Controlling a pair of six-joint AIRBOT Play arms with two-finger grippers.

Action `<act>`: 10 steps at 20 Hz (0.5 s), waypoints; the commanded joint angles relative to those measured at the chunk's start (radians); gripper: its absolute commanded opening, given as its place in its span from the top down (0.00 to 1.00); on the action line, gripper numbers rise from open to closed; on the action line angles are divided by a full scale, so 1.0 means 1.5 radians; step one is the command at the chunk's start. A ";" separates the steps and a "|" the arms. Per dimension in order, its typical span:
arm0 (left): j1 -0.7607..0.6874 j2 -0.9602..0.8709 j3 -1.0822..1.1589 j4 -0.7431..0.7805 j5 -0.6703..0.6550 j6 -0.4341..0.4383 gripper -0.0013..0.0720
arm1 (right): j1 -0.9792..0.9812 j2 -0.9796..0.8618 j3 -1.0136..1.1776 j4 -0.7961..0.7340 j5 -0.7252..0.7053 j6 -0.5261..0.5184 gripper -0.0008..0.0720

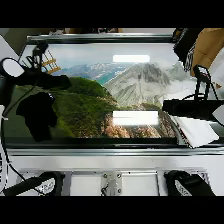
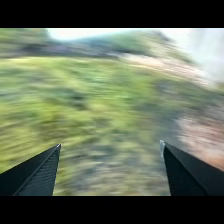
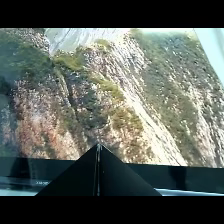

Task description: Fold the clothes and pants, and hang the long-sleeved shirts on hangers.

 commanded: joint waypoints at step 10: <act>0.185 -0.053 -0.168 0.346 0.109 -0.153 0.01 | 0.001 -0.001 0.000 0.000 0.000 0.000 0.97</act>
